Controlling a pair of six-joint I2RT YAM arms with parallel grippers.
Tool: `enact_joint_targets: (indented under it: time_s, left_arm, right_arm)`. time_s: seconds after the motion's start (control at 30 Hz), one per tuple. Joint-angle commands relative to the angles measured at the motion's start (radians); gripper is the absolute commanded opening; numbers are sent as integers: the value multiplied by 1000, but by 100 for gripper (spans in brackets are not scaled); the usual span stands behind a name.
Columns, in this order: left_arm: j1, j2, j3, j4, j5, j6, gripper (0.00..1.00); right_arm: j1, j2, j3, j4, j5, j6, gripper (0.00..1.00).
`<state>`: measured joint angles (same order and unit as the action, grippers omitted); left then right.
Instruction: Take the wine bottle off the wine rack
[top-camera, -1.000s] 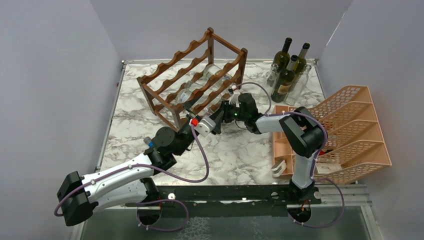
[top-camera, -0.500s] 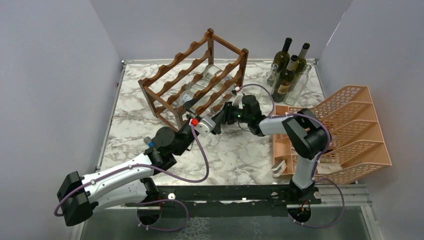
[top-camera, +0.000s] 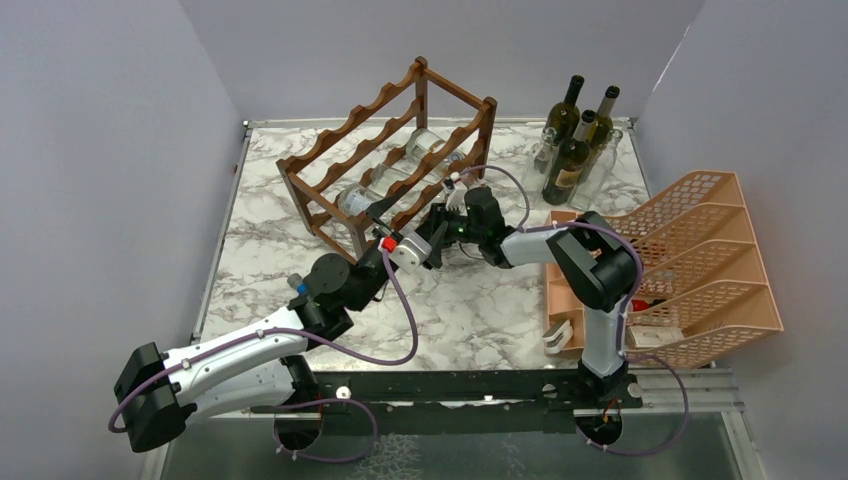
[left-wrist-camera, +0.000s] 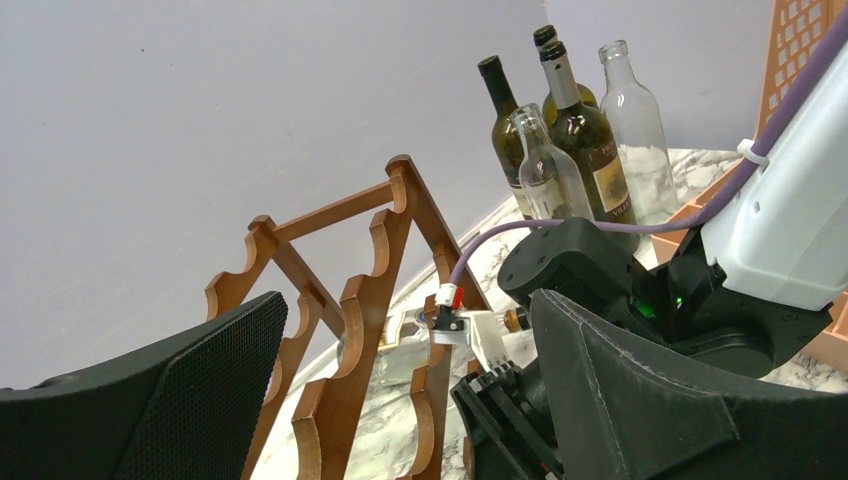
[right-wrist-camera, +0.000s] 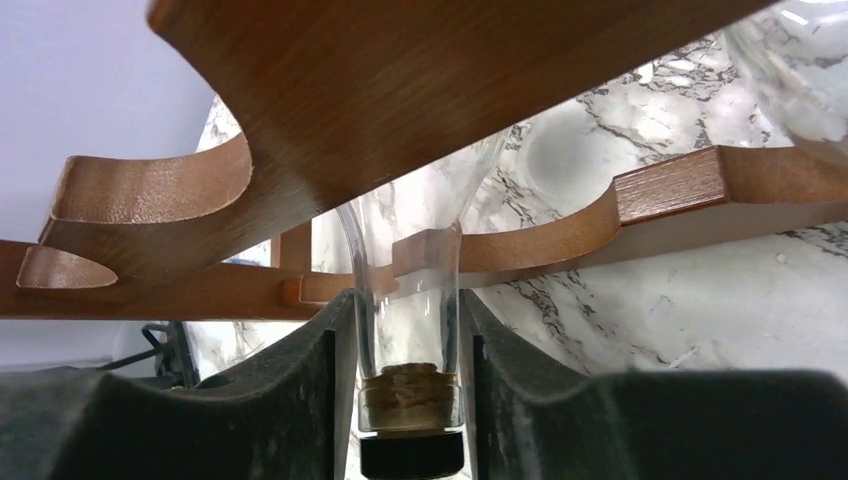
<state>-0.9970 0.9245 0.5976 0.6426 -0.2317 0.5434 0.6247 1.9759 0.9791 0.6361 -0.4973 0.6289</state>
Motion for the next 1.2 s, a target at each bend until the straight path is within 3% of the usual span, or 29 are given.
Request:
enact_joint_targets:
  time_s: [0.0, 0.1, 0.43, 0.77, 1.17]
  left_arm:
    - [-2, -14, -12, 28, -1, 1, 99]
    - [-3, -19, -13, 28, -3, 4, 99]
    - [-3, -28, -12, 27, 2, 1, 99]
    - [-2, -23, -13, 28, -1, 4, 99]
    - [-3, -29, -13, 28, -3, 10, 99]
  right_arm:
    - [11, -5, 22, -2, 41, 6, 48]
    - [-13, -47, -29, 6, 42, -15, 61]
    - [-153, -197, -132, -103, 51, -117, 86]
    - [-252, -99, -5, -193, 59, -133, 86]
    - [-250, 56, 131, -124, -10, -109, 79]
